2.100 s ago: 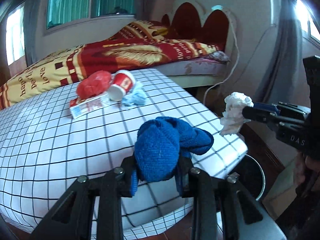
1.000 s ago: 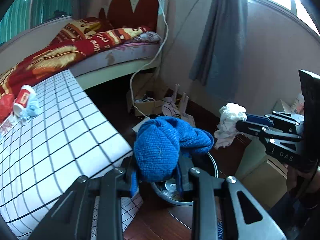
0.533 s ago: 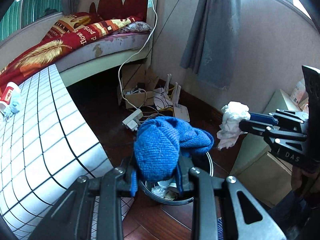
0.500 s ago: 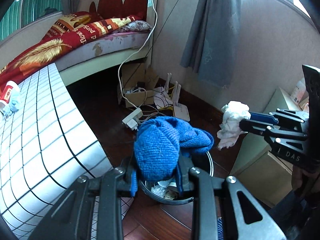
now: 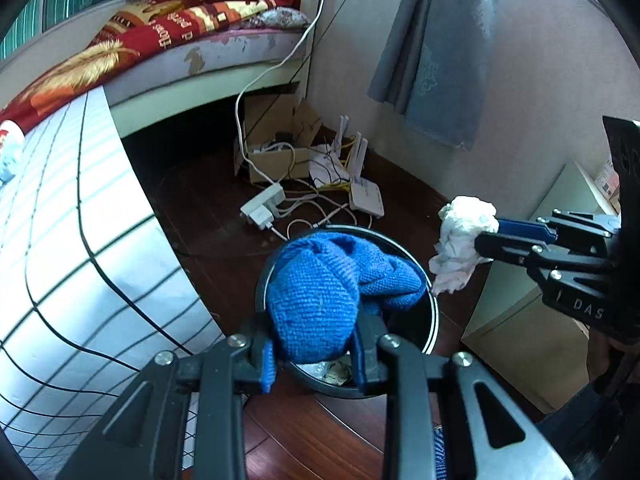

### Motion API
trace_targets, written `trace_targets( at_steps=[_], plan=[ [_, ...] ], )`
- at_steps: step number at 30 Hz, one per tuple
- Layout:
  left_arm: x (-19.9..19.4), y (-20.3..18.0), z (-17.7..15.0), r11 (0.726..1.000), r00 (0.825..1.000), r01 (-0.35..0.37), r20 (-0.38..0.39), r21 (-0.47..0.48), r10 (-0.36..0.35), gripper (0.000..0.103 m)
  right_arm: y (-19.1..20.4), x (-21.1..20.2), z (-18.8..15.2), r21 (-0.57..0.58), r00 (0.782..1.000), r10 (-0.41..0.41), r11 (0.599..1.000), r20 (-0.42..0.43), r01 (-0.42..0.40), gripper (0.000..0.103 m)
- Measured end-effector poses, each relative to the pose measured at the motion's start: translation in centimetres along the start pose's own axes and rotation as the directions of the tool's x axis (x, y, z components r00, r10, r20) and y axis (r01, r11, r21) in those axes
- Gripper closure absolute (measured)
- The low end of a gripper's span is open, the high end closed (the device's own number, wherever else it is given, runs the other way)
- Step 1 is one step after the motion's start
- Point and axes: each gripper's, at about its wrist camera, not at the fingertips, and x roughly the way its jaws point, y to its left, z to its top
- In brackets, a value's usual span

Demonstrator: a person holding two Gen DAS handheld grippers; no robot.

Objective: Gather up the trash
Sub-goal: 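Carry the white cloth and blue cloth over the black bin, then open both tools over the bin to drop the cloths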

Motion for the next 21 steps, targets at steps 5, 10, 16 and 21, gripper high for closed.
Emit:
trace_targets(
  at_steps=[5,10,16,21],
  plan=[
    [1.5,0.0,-0.6,1.000,1.000,0.002,-0.026,-0.015,-0.002,0.073,0.1,1.8,-0.7,-0.012,0.999,0.008,1.000,-0.048,-0.008,0.081],
    [2.9,0.6,-1.0,0.999,0.999,0.003,-0.048,-0.051,-0.005,0.073,-0.2,3.8,-1.5,-0.010,0.995,0.021,1.000,-0.097,-0.023,0.081],
    [4.8,0.6,-1.5,0.998,0.996,0.007,-0.086,-0.068,-0.013,0.073,0.0,6.0,-2.0,-0.024,0.987,0.048,0.998,-0.152,-0.052,0.081],
    [5.4,0.8,-1.5,0.997,0.995,0.011,-0.101,-0.080,-0.019,0.071,0.7,7.5,-1.6,-0.045,0.980,0.073,0.996,-0.186,-0.082,0.080]
  ],
)
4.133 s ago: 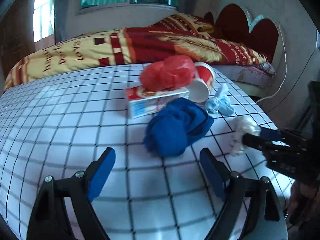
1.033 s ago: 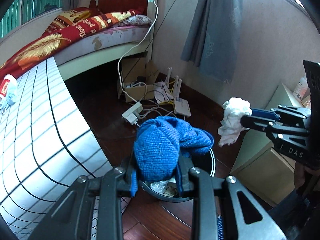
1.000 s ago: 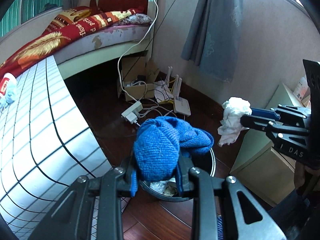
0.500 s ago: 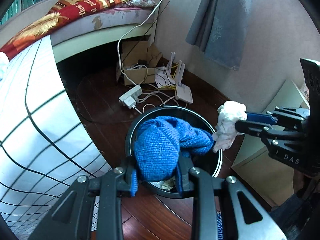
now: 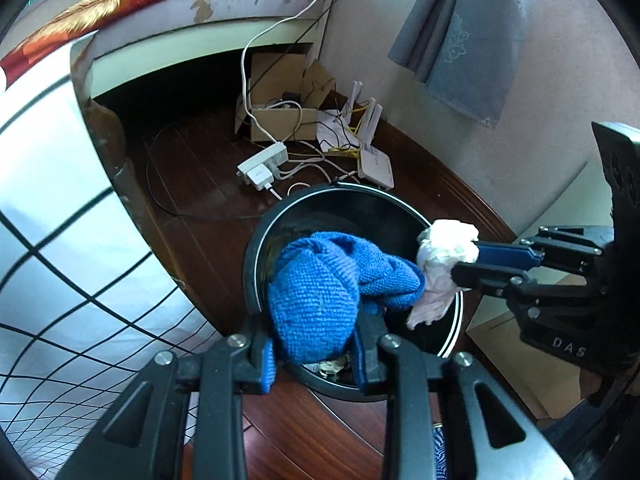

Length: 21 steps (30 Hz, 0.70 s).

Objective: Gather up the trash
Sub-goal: 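Open both tools over the bin to drop the cloths, then move both open tools back over the sheet toward the red bag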

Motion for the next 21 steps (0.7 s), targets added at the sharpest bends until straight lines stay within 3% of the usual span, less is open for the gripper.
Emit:
trace_targets(
  at_steps=[1,2,3,4,5,7,9,10,21],
  plan=[
    [0.2,0.1,0.0,1.000,1.000,0.002,-0.002,-0.002,-0.002,0.067,0.0,0.2,0.0,-0.005,1.000,0.004,1.000,-0.003,-0.004,0.080],
    [0.4,0.1,0.1,1.000,1.000,-0.004,-0.009,-0.005,0.004,0.056,0.1,0.7,0.1,-0.018,1.000,0.000,1.000,-0.015,0.000,0.072],
    [0.7,0.2,0.2,1.000,1.000,-0.022,-0.016,-0.005,0.022,0.035,0.1,1.1,0.1,-0.024,0.999,-0.020,1.000,-0.028,0.019,0.061],
    [0.7,0.3,0.2,0.998,0.998,-0.067,-0.013,-0.006,0.067,0.026,-0.1,1.6,0.0,-0.024,0.997,-0.066,0.998,-0.038,0.066,0.030],
    [0.6,0.4,0.1,0.996,0.996,-0.084,-0.004,-0.010,0.084,0.016,-0.3,1.8,-0.1,-0.024,0.995,-0.097,0.995,-0.037,0.096,0.013],
    [0.3,0.7,0.1,0.996,0.996,-0.088,0.001,-0.026,0.088,0.012,-0.9,1.8,-0.2,-0.032,0.987,-0.153,0.988,-0.050,0.152,0.013],
    [0.3,0.7,0.0,0.993,0.994,-0.113,0.001,-0.020,0.113,0.001,-1.4,1.0,-0.2,-0.021,0.985,-0.172,0.985,-0.022,0.172,0.010],
    [0.1,0.5,-0.1,0.992,0.992,-0.123,0.014,-0.009,0.123,0.001,-1.6,0.6,-0.2,-0.015,0.982,-0.188,0.982,-0.007,0.188,0.000],
    [-1.1,0.0,-0.3,0.990,0.989,-0.143,0.038,0.010,0.143,0.001,-2.0,-0.9,-0.3,-0.002,0.974,-0.227,0.974,0.018,0.227,0.000]
  ],
)
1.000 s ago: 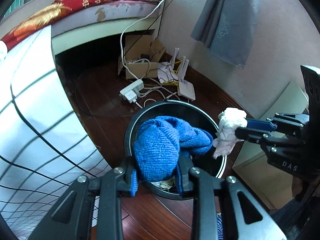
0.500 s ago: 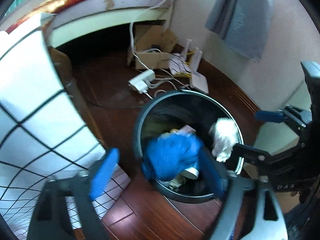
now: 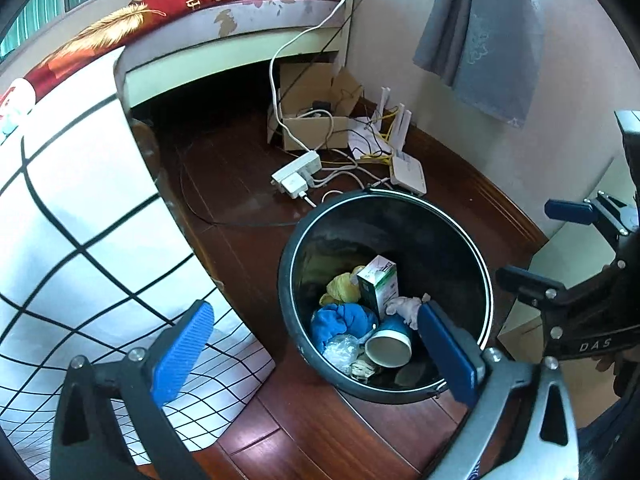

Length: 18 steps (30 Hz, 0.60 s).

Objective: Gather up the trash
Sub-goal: 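Move both open tools back over the sheet toward the red bag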

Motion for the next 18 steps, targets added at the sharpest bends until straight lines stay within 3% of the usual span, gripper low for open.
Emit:
trace_targets(
  at_steps=[18],
  plan=[
    [-4.3,-0.5,0.1,0.999,0.997,-0.029,0.069,0.018,0.028,0.001,1.3,-3.9,0.5,-0.014,0.997,0.006,1.000,0.083,-0.005,0.000]
  ],
)
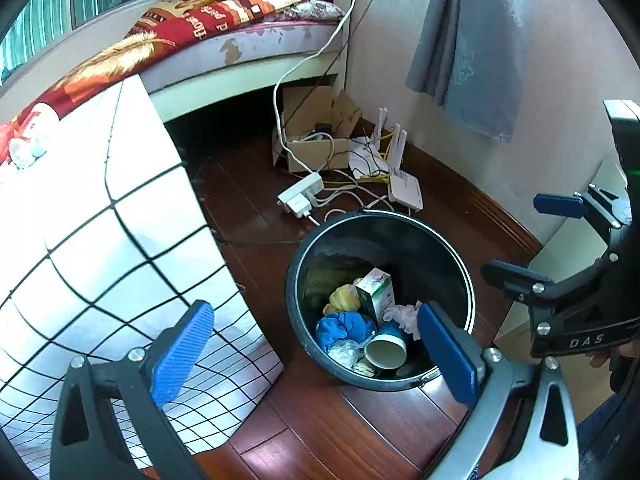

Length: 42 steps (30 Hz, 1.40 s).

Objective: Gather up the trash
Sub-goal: 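Move both open tools back over the sheet toward the red bag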

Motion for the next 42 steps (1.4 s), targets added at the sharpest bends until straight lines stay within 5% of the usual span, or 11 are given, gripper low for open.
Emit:
trace_targets(
  at_steps=[22,35,42],
  plan=[
    [-8.6,4.0,0.7,0.996,0.985,-0.064,0.156,-0.062,0.073,0.001,3.9,-5.1,3.4,-0.051,0.983,0.069,0.997,0.168,-0.061,0.000],
    [-13.6,14.7,-0.1,0.956,0.944,-0.218,0.208,-0.199,0.258,0.001,12.7,-6.9,11.0,-0.109,0.928,0.217,0.975,0.303,-0.193,0.000],
    [-15.2,23.0,-1.5,0.910,0.923,-0.285,0.170,-0.300,0.345,0.003,19.3,-7.2,15.8,-0.158,0.905,0.321,0.945,0.279,-0.286,0.000]
  ],
)
